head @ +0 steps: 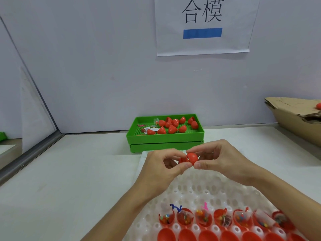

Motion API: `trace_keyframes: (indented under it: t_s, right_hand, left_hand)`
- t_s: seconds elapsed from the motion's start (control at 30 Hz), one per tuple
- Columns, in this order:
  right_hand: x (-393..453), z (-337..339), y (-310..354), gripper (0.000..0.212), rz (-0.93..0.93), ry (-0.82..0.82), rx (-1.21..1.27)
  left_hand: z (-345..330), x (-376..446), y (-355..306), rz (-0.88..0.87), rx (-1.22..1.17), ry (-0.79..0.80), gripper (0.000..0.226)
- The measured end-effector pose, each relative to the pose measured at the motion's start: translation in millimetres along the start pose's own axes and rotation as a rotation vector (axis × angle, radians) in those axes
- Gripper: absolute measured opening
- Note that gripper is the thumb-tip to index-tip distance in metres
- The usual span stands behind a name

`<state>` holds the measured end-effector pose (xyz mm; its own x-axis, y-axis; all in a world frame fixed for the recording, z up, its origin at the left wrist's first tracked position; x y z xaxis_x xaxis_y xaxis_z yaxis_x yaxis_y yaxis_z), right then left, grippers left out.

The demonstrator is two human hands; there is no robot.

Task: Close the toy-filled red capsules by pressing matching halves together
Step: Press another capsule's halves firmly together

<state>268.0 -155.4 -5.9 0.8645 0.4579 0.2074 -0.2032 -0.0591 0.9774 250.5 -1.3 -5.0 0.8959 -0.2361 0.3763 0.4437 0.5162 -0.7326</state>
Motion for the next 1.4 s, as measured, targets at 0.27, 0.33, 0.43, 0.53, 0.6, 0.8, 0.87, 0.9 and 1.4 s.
trace_keyframes:
  t_s: [0.27, 0.33, 0.43, 0.53, 0.6, 0.8, 0.87, 0.9, 1.4]
  right_hand:
    - [1.1, 2.3, -1.4, 0.034, -0.014, -0.023, 0.010]
    - [1.2, 1.3, -1.2, 0.033, -0.017, -0.017, 0.015]
    - [0.7, 0.3, -1.0, 0.032, -0.017, -0.006, 0.020]
    - [0.7, 0.4, -1.5, 0.032, -0.017, -0.001, 0.018]
    - [0.9, 0.9, -1.9, 0.033, -0.018, -0.004, 0.025]
    - [0.9, 2.8, -2.6, 0.032, -0.014, -0.034, 0.016]
    - [0.9, 3.6, -2.5, 0.031, -0.013, -0.043, 0.007]
    - [1.0, 3.6, -2.4, 0.031, -0.010, -0.043, 0.003]
    - [-0.9, -2.0, 3.6, 0.026, 0.013, 0.027, 0.012]
  left_hand:
    - [0.5, -0.6, 0.9, 0.005, -0.034, -0.004, 0.011]
    - [0.4, -0.7, 0.4, 0.006, -0.041, -0.001, 0.010]
    - [-0.8, -0.9, -1.4, -0.007, -0.026, 0.009, 0.009]
    - [-1.4, -0.3, -1.3, -0.016, 0.008, 0.009, 0.009]
    - [-1.8, 0.0, -0.4, -0.011, 0.015, 0.008, 0.011]
    - [-2.2, -1.2, -0.1, -0.008, 0.027, 0.009, 0.012]
    - [-2.2, -1.7, -0.4, -0.004, 0.030, 0.018, 0.019]
    - [-1.7, -1.7, -0.4, 0.000, 0.034, 0.015, 0.021]
    - [2.0, -1.0, -2.3, -0.014, 0.058, -0.021, 0.024]
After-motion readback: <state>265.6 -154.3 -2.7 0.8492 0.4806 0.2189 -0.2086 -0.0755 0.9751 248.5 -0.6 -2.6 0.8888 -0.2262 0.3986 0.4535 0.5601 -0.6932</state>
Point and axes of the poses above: each hand's wrist, its own x-axis towards the middle knuckle, its own z-axis out of the back of the hand, y = z × x, the point moved 8 cm from there along x, towards the middle knuckle, and after that the axes turned 13 degrees about x, right-handed, at the moved point
